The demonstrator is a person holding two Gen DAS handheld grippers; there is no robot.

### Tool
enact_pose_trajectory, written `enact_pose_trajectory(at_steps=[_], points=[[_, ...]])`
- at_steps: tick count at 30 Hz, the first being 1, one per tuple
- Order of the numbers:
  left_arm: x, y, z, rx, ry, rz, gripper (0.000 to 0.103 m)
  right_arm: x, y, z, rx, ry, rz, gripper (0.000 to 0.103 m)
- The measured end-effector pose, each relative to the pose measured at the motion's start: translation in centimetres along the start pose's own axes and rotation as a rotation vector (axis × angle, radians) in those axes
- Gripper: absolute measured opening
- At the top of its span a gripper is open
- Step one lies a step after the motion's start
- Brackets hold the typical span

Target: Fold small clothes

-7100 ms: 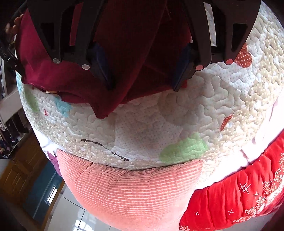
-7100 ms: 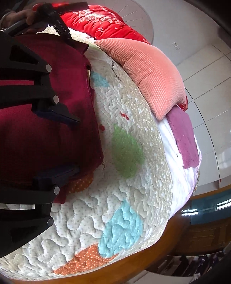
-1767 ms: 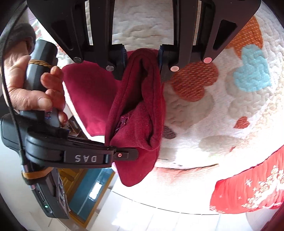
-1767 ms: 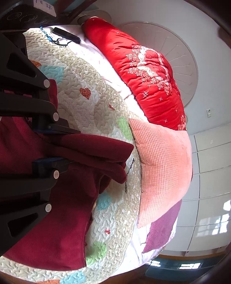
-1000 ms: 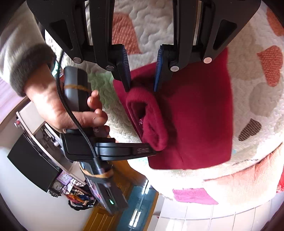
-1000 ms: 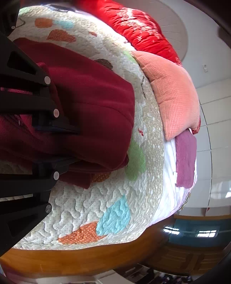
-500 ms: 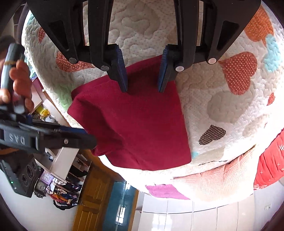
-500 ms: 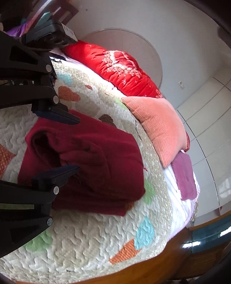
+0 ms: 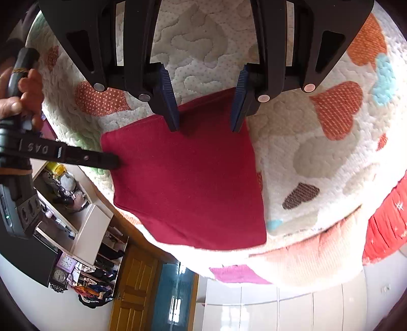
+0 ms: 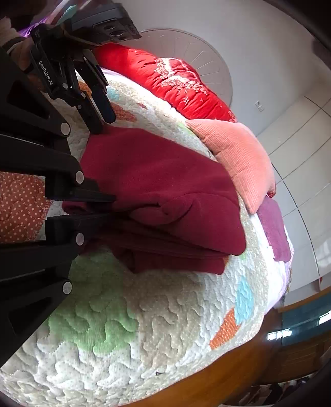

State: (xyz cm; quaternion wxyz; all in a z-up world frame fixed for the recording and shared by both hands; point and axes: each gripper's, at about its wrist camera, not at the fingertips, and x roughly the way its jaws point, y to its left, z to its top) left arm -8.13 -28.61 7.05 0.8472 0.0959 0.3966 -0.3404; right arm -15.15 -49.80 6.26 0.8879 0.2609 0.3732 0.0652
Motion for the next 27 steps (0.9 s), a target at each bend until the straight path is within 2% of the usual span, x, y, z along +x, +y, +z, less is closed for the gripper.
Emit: enact_pose_trajectory(at_steps=[4,6,9,13,14,16,23,25,26,27], points=[[-0.4,0.4,1.2,-0.008,-0.046,0.01,0.041,-2.4,1.6,2.0,-0.05,-0.114,-0.035,0.008],[0.2,0.5,1.8,-0.021,-0.044,0.016,0.041,-2.1,2.8,3.2,-0.079,-0.131,-0.034,0.008],[1.5,0.5,2.5,-0.037,-0.034,0.034,0.041,0.1,4.2,4.4,-0.131,-0.117,-0.042,0.008],[3.3,1.0,2.6,-0.067,-0.001,0.049,0.041,4.1,3.2,4.5,-0.162,-0.047,-0.21,0.008],[3.5,1.1,2.6,-0.071,-0.002,0.051,0.044,4.7,2.2,4.3,-0.152,-0.037,-0.22,0.008],[3.9,1.3,2.4,-0.077,0.0,0.052,0.052,5.2,0.6,3.9,-0.113,-0.047,-0.202,0.006],[4.0,2.0,2.3,-0.114,0.011,0.032,0.054,4.1,0.8,4.2,-0.089,-0.047,-0.159,0.008],[3.7,2.3,2.4,-0.133,0.017,0.02,0.054,3.0,0.9,4.1,-0.068,-0.069,-0.123,0.014],[3.6,2.6,2.5,-0.146,0.021,0.009,0.054,2.5,0.9,4.0,-0.062,-0.085,-0.105,0.032],[3.5,2.9,2.6,-0.161,0.023,-0.005,0.054,2.1,0.8,3.9,-0.052,-0.101,-0.107,0.061]])
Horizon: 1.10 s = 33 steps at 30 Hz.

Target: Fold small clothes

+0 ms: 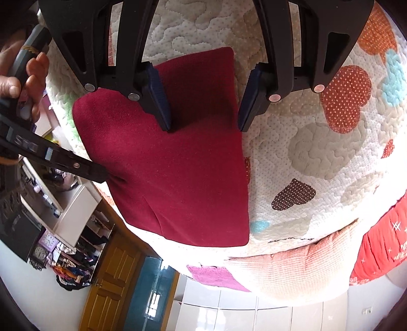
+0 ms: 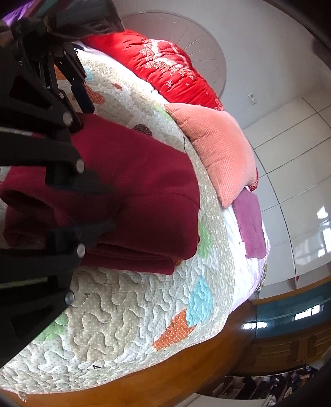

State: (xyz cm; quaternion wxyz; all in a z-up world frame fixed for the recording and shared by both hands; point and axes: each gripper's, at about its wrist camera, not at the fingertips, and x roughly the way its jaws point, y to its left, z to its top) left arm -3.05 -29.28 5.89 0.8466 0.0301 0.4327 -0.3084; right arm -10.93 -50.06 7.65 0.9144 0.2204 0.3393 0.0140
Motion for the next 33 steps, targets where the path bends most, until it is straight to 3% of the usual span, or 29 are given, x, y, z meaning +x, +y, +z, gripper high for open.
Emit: enact_pose_trajectory(at_steps=[2,4,6,9,12,14,15,18,21,25,30,33], points=[[0.0,0.9,0.4,-0.05,0.004,-0.041,0.058,-0.5,-0.6,-0.2,0.026,-0.025,-0.024,0.083],[0.2,2.3,0.9,-0.128,0.006,-0.092,0.068,-0.2,-1.5,-0.2,0.046,-0.015,-0.031,0.083],[0.7,3.4,1.4,-0.199,-0.001,-0.146,0.069,0.5,-2.4,-0.1,0.07,-0.007,-0.019,0.083],[2.4,4.0,2.4,-0.226,0.026,-0.196,0.07,2.5,-3.7,0.1,0.112,0.018,0.027,0.083],[4.5,4.1,2.7,-0.249,0.067,-0.235,0.079,5.3,-4.8,0.1,0.171,0.074,0.093,0.083],[5.5,4.1,2.8,-0.262,0.089,-0.285,0.079,5.9,-5.0,0.0,0.193,0.051,0.135,0.082],[5.9,4.0,2.8,-0.263,0.098,-0.307,0.079,6.1,-4.8,0.1,0.189,0.053,0.158,0.064],[5.5,3.4,2.9,-0.224,0.086,-0.3,0.073,5.5,-3.4,0.3,0.158,0.048,0.137,0.05],[3.2,3.2,2.6,-0.173,0.06,-0.294,0.062,3.8,-1.5,0.4,0.106,0.047,0.154,0.043],[-2.0,3.7,0.6,-0.129,0.017,-0.269,0.06,1.7,2.2,-1.1,0.062,0.061,0.227,0.042],[-8.1,5.6,-4.3,-0.141,0.03,-0.219,0.06,0.0,6.2,-6.2,0.062,0.115,0.306,0.043],[-9.4,6.3,-7.4,-0.137,0.068,-0.158,0.06,0.1,7.0,-9.1,0.022,0.192,0.203,0.058]])
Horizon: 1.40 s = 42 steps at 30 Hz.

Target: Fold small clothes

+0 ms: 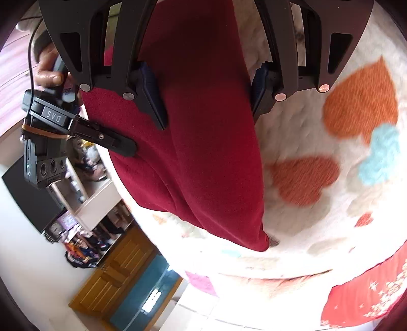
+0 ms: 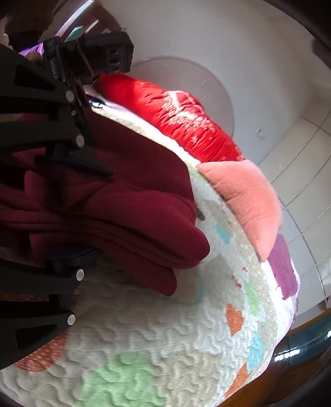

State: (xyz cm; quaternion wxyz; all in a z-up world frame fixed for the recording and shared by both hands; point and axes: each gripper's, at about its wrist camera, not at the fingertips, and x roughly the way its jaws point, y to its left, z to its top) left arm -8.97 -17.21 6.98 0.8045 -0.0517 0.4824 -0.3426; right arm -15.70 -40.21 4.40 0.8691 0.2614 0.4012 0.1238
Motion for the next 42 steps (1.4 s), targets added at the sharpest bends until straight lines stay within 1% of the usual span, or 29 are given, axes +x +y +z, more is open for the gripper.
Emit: enact_pose_trajectory(at_steps=[1,2,4,5,6,7,8,9,11,12,13,14,15,16,17,20,22,25,27,29,31,36,38,42], points=[[-0.3,0.0,-0.6,0.019,-0.002,0.037,0.06,-0.5,0.0,-0.5,-0.008,-0.013,-0.054,0.058],[-0.7,0.0,-1.1,0.036,-0.017,0.062,0.06,-1.5,0.2,-0.8,-0.013,-0.045,-0.072,0.058],[-2.0,0.0,-1.6,0.032,-0.055,0.08,0.06,-3.8,0.8,-0.8,-0.012,-0.109,-0.059,0.058],[-2.5,0.0,-1.5,0.023,-0.068,0.095,0.06,-4.7,1.5,-0.7,-0.035,-0.131,-0.053,0.058],[-2.9,0.0,-1.4,0.015,-0.082,0.108,0.06,-5.3,2.4,-0.4,-0.078,-0.138,-0.057,0.052],[-3.2,-0.1,-1.3,0.011,-0.099,0.119,0.06,-5.3,3.7,-0.2,-0.134,-0.13,-0.072,0.047],[-3.3,-0.3,-1.2,0.011,-0.113,0.137,0.06,-5.0,5.0,-0.3,-0.195,-0.111,-0.096,0.04],[-3.1,-0.4,-1.1,0.012,-0.115,0.154,0.06,-4.4,6.0,-0.4,-0.25,-0.091,-0.124,0.034],[-2.3,-0.9,-1.1,0.02,-0.101,0.169,0.06,-2.8,7.1,-0.8,-0.309,-0.059,-0.166,0.032],[-1.7,-1.2,-1.1,0.022,-0.09,0.181,0.06,-1.6,7.0,-1.2,-0.319,-0.029,-0.205,0.032],[-1.0,-1.4,-0.9,0.025,-0.08,0.197,0.06,-0.4,6.4,-1.6,-0.331,-0.006,-0.268,0.032],[-0.6,-1.4,-1.0,0.026,-0.082,0.196,0.061,0.7,5.6,-2.0,-0.334,0.005,-0.312,0.032],[-0.7,-0.5,-1.4,0.024,-0.091,0.192,0.061,1.1,4.9,-2.4,-0.318,-0.001,-0.319,0.032],[-0.6,-0.5,-1.5,0.024,-0.1,0.198,0.061,0.6,4.7,-2.8,-0.3,-0.03,-0.31,0.032],[-0.5,-0.6,-1.5,0.03,-0.103,0.212,0.061,0.2,4.8,-2.8,-0.284,-0.041,-0.303,0.032],[-0.3,-1.2,-1.3,0.041,-0.12,0.233,0.061,-0.9,5.6,-2.7,-0.271,-0.047,-0.305,0.033],[-0.5,-1.3,-1.5,0.035,-0.123,0.229,0.061,-2.0,6.1,-2.9,-0.257,-0.07,-0.307,0.034],[-1.1,-1.1,-1.7,0.015,-0.141,0.239,0.061,-3.8,6.8,-3.7,-0.233,-0.117,-0.3,0.038],[-1.6,-1.0,-1.9,0.004,-0.159,0.266,0.061,-4.7,7.4,-4.4,-0.228,-0.142,-0.312,0.043],[-2.3,-0.9,-2.0,-0.005,-0.176,0.293,0.061,-5.1,8.0,-4.9,-0.234,-0.162,-0.327,0.045],[-2.9,-0.8,-2.2,-0.016,-0.189,0.309,0.061,-5.4,8.6,-5.4,-0.24,-0.171,-0.336,0.047],[-4.7,-1.1,-2.7,-0.027,-0.239,0.349,0.061,-6.0,9.1,-6.0,-0.23,-0.181,-0.336,0.049],[-5.4,-1.2,-3.0,-0.022,-0.26,0.354,0.061,-6.1,9.3,-6.1,-0.232,-0.187,-0.348,0.049],[-6.5,-1.9,-3.4,0.005,-0.3,0.397,0.061,-6.5,9.5,-6.4,-0.232,-0.195,-0.36,0.049]])
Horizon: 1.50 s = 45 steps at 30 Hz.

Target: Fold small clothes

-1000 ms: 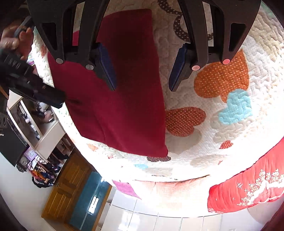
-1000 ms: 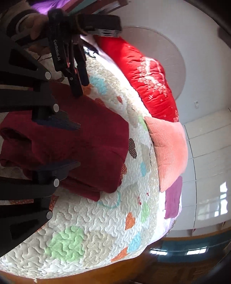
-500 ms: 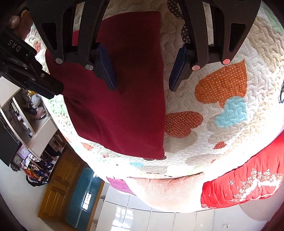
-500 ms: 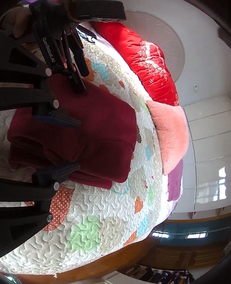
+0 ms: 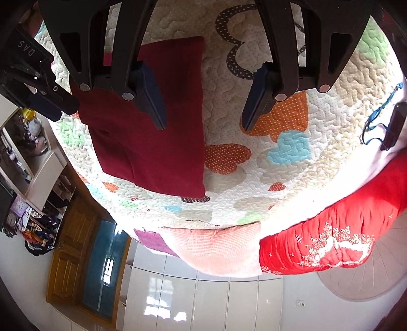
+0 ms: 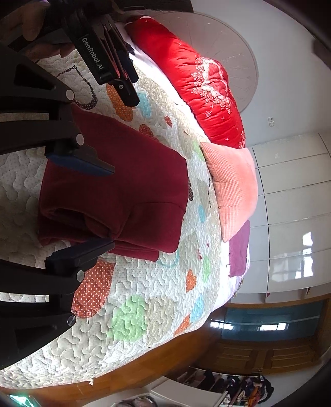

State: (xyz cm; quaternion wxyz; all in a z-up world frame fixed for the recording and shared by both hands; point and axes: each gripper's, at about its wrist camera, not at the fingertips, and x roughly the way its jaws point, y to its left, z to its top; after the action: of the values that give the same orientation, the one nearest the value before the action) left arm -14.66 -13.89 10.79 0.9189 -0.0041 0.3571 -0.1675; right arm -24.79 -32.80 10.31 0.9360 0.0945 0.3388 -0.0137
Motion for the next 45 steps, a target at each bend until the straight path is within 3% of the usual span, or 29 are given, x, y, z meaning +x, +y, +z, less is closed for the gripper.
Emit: enact_pose_trajectory(at_steps=[19,45], points=[[-2.7,-1.2,-0.9,0.062,-0.064,0.031,0.061,-0.9,-0.1,-0.4,0.009,-0.003,-0.007,0.05],[-1.5,-1.4,-1.4,0.062,-0.022,0.031,0.061,0.4,0.0,-0.4,0.005,0.041,0.003,0.051]])
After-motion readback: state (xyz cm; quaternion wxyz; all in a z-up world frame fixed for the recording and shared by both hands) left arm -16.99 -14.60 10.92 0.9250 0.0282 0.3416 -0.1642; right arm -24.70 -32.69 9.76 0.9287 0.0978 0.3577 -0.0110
